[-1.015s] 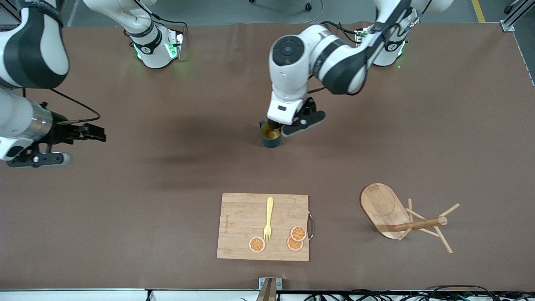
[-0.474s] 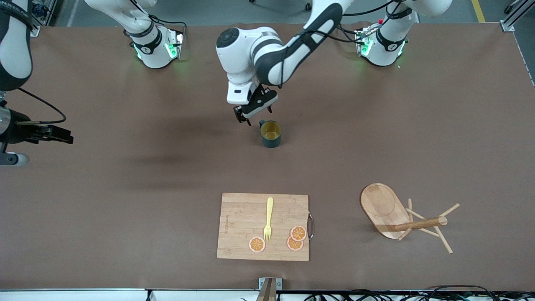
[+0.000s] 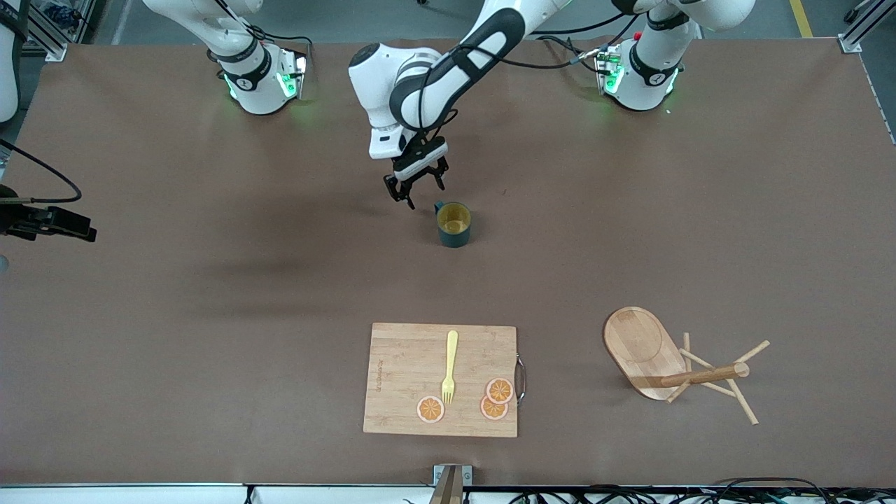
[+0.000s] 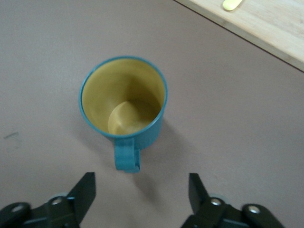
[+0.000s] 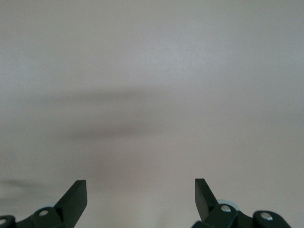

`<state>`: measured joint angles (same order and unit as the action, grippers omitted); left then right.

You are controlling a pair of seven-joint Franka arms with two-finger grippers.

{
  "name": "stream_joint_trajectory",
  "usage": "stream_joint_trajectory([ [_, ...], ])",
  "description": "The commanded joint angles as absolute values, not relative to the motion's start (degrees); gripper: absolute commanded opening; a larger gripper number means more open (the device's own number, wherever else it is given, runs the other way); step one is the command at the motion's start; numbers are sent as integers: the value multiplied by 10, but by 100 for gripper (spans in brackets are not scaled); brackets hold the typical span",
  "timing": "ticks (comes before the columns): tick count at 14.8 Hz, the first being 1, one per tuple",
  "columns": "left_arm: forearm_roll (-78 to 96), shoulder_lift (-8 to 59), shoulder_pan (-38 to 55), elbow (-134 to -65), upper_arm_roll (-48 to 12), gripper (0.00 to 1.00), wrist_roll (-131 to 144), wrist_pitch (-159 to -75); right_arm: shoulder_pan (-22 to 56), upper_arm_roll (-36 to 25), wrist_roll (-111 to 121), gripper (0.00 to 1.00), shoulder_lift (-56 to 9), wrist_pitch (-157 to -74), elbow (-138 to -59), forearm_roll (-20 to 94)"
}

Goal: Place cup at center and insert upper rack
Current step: 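Lower the left gripper onto the mug handle and close it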

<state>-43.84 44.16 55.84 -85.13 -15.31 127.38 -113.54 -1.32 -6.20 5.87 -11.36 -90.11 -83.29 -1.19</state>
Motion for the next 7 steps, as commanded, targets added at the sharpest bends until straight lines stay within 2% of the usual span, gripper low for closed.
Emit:
stream_joint_trajectory([
  [1, -459, 464, 580, -833, -135, 78, 1297, -1099, -18, -50, 57, 100, -111, -884, -827, -12],
  [4, -462, 473, 614, -833, -95, 68, 1310, -1092, -19, -48, 59, 100, -111, -837, -827, -11],
  [7, -465, 478, 622, -829, -73, 60, 1310, -1092, -22, -50, 61, 100, -94, -826, -851, -10],
])
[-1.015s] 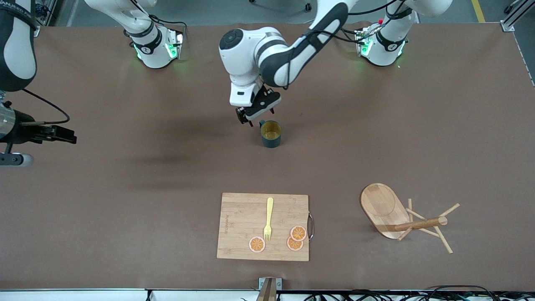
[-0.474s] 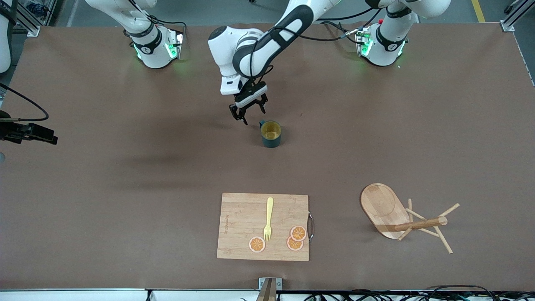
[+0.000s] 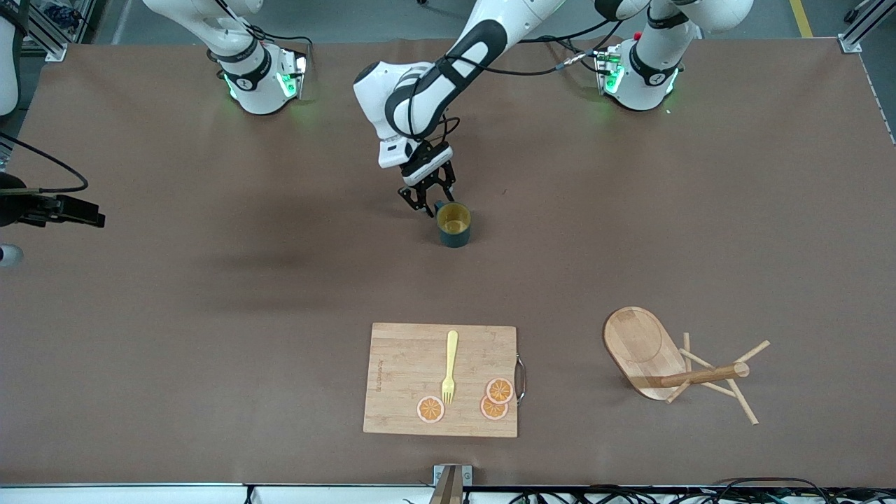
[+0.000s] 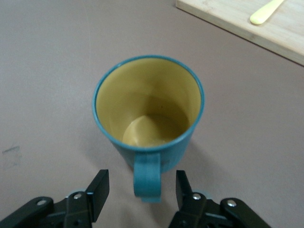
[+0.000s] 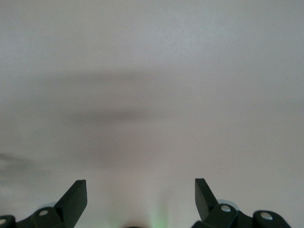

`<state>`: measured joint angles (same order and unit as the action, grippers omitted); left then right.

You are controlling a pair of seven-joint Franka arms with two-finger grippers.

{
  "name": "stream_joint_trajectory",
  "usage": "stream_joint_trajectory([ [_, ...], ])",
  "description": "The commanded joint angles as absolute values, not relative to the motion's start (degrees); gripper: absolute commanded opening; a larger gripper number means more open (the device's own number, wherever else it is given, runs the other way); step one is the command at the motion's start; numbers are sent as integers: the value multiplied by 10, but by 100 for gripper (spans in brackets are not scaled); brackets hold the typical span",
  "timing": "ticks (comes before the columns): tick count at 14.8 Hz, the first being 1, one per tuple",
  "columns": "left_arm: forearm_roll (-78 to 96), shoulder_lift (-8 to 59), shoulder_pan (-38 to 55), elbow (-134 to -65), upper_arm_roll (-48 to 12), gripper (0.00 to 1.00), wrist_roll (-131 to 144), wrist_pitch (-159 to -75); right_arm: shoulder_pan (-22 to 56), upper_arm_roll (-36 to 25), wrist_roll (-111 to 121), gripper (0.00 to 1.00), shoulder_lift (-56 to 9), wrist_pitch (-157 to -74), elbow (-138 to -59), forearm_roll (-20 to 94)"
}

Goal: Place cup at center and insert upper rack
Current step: 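Lower the left gripper onto the mug handle and close it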

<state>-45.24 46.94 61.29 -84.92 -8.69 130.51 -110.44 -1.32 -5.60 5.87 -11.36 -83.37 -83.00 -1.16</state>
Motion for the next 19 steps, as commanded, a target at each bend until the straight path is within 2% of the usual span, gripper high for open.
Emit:
stream_joint_trajectory([
  [1, -471, 482, 622, -821, -73, 58, 1310, -1092, -21, -51, 62, 100, -78, -828, -866, -10],
  [4, -482, 494, 622, -814, -66, 45, 1310, -1092, -17, -49, 62, 100, -28, -833, -908, -16],
  [8, -483, 493, 622, -813, -65, 11, 1306, -1092, -17, -48, 63, 100, 22, -833, -944, -17],
  [10, -483, 487, 622, -812, -65, 1, 1301, -1092, -17, -48, 63, 100, 32, -833, -947, -17],
  [14, -464, 439, 605, -812, -62, 0, 1292, -1091, -16, -47, 63, 100, 54, -835, -946, -17],
  [19, -312, 310, 510, -813, -63, 0, 1153, -1091, -17, -48, 64, 100, 80, -829, -946, -17],
])
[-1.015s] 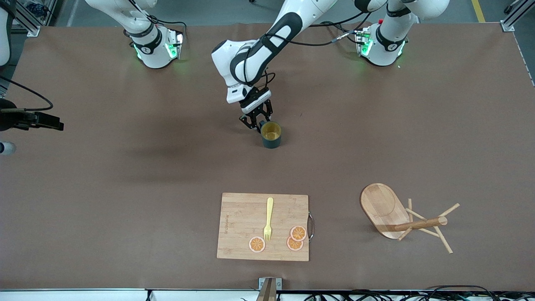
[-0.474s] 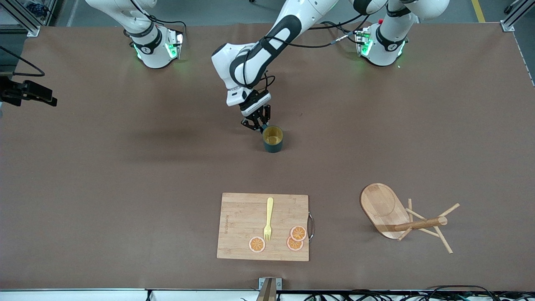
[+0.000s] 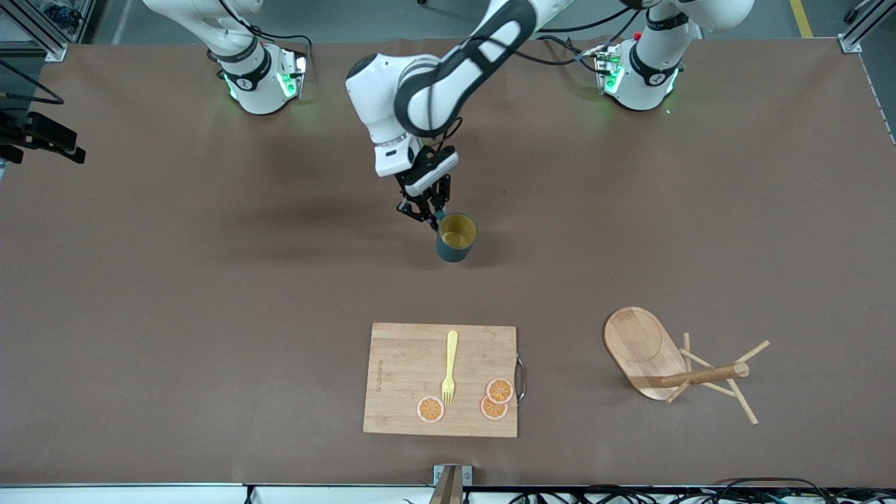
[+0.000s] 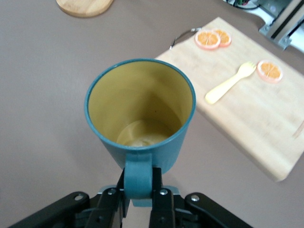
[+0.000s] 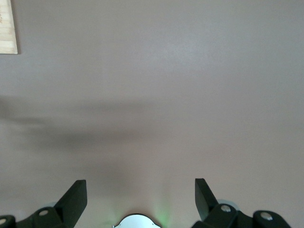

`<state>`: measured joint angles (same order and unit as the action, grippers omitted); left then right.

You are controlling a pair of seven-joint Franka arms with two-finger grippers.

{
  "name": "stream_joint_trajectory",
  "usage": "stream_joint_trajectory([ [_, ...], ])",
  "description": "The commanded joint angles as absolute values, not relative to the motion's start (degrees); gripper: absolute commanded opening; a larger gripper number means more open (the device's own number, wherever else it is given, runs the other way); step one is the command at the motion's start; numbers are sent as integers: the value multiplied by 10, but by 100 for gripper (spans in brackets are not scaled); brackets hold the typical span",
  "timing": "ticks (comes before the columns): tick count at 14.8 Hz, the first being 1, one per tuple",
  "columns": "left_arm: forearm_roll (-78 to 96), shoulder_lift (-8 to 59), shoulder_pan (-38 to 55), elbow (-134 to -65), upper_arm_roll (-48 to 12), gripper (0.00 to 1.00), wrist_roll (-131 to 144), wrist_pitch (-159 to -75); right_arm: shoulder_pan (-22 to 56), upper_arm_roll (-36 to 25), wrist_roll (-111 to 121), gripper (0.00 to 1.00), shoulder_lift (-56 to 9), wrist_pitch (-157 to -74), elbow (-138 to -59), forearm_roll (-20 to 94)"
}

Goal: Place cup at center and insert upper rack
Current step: 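Lift the mug with the left gripper toward the wooden mug tree, then guide the mug handle onto a mug-tree peg with the left gripper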

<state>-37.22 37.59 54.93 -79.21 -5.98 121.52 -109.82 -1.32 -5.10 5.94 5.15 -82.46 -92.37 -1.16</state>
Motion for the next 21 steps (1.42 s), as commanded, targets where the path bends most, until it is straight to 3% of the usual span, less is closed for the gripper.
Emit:
stream_joint_trajectory([
  [1, -275, 287, 486, -813, -63, 0, 1117, -1091, -17, -48, 65, 100, 80, -831, -946, -17],
  [8, -34, 207, 311, -810, -66, 0, 875, -1091, -16, -48, 65, 100, 79, -835, -943, -13],
  [16, 261, 229, 115, -773, -64, 0, 679, -1100, -15, -48, 65, 100, 79, -838, -942, -10],
  [21, 380, 266, 53, -774, -63, 0, 651, -1100, -16, -48, 65, 100, 79, -838, -942, -11],
])
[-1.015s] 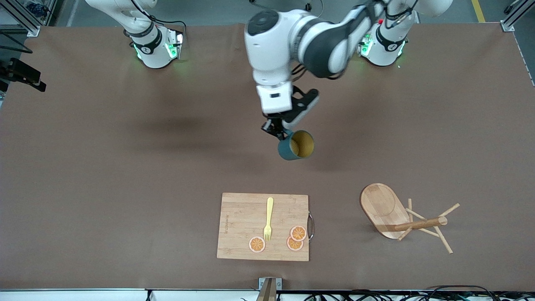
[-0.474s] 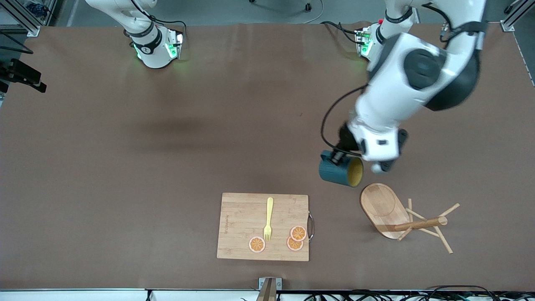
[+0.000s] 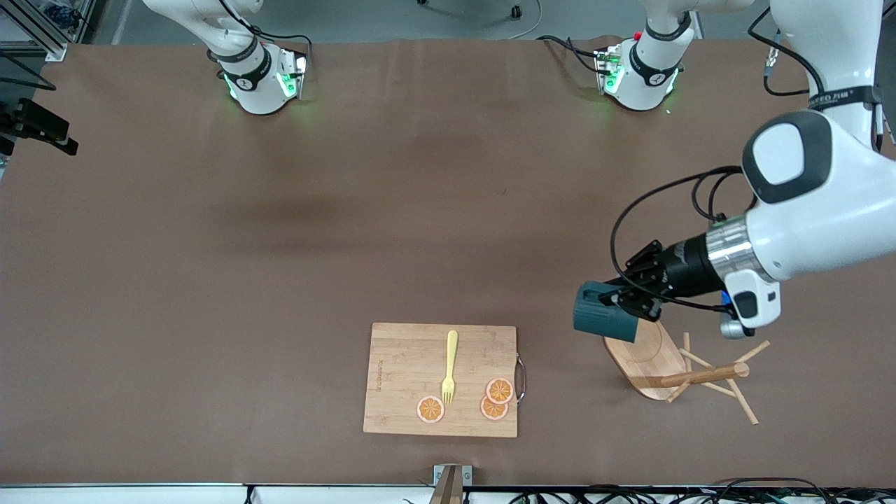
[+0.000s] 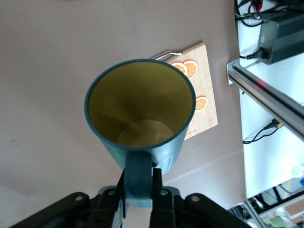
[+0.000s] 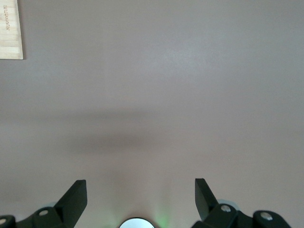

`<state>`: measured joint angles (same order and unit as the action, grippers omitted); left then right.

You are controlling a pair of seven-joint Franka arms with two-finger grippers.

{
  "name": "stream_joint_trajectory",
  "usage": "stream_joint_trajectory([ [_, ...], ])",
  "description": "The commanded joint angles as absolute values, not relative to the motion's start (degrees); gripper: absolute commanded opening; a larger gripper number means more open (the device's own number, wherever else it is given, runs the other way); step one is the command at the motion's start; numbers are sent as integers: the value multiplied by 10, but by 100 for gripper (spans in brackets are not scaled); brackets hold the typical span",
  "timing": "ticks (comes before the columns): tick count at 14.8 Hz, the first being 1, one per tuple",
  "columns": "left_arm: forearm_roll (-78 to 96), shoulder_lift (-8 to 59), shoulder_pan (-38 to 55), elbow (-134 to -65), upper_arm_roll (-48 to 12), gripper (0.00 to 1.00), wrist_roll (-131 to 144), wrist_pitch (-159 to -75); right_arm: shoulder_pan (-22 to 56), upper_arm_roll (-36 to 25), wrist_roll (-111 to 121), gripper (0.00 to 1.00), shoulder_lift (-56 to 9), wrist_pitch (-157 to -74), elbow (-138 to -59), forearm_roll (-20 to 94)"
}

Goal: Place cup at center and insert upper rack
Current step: 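Guide the mug handle onto a mug-tree peg with the left gripper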

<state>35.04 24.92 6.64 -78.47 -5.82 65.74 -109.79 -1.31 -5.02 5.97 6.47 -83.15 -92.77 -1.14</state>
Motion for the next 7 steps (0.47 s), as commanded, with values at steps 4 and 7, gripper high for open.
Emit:
stream_joint_trajectory([
  [4, 455, 289, 5, -774, -63, 1, 649, -1096, -16, -48, 65, 100, 79, -838, -942, -10],
  [7, 503, 297, -20, -775, -63, 1, 649, -1094, -16, -48, 65, 100, 79, -838, -942, -10],
])
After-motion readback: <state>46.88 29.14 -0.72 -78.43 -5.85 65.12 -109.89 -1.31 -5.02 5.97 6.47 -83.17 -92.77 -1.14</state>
